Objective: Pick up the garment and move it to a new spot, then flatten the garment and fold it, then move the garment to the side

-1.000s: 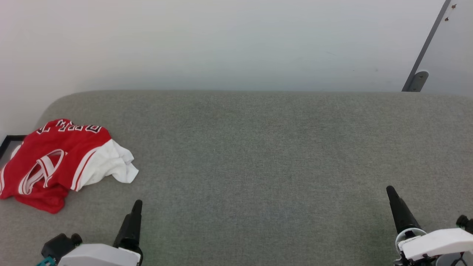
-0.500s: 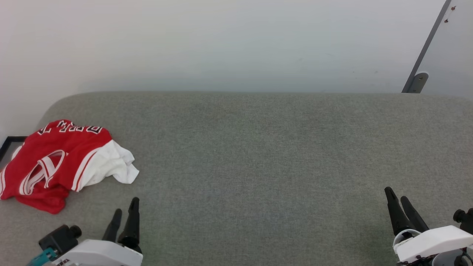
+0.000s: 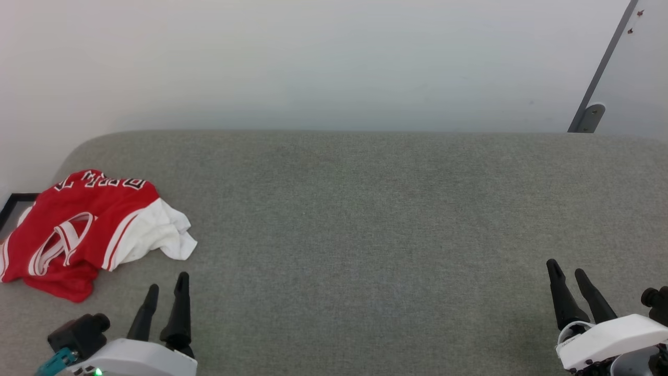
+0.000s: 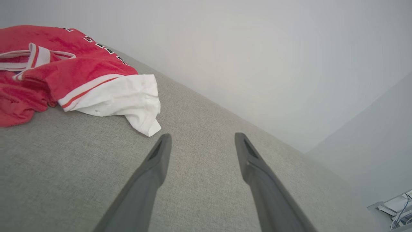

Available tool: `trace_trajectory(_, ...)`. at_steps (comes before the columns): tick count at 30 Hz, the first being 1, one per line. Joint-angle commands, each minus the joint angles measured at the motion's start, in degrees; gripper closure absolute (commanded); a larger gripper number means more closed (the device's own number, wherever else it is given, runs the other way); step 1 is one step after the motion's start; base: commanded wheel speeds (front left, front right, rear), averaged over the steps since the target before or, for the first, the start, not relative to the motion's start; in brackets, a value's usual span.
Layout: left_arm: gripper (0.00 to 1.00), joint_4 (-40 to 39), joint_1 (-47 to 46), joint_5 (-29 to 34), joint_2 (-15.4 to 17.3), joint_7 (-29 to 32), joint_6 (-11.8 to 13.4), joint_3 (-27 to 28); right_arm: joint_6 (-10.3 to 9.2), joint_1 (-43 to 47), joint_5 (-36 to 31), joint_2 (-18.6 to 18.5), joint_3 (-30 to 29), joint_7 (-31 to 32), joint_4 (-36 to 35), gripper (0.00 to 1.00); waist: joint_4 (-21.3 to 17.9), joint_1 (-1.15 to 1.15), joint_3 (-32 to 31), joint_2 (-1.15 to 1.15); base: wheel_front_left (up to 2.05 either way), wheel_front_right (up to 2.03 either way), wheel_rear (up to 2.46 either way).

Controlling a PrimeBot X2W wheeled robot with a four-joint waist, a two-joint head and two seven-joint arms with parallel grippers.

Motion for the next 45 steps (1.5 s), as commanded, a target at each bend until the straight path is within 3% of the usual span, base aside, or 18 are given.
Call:
trace_trajectory(1, 0.0, -0.68, -0.1, 1.57, 0.49, -0.53, -0.43, 0.26, -0.03, -0.41, -1.53, -0.21, -0.14, -0.5, -0.99, 0.0, 0.01, 0.0, -0.02, 0.0, 0.0, 0.0, 0.0)
trace_trajectory(45, 0.0, -1.89, 0.95, 22.24, 1.53, -6.13, -4.01, 0.97, -0.05, 1.48, -22.08, 0.09, -0.72, -2.2, -5.82, 0.0, 0.19, 0.0, -0.54, 0.0, 0.0, 0.0, 0.0)
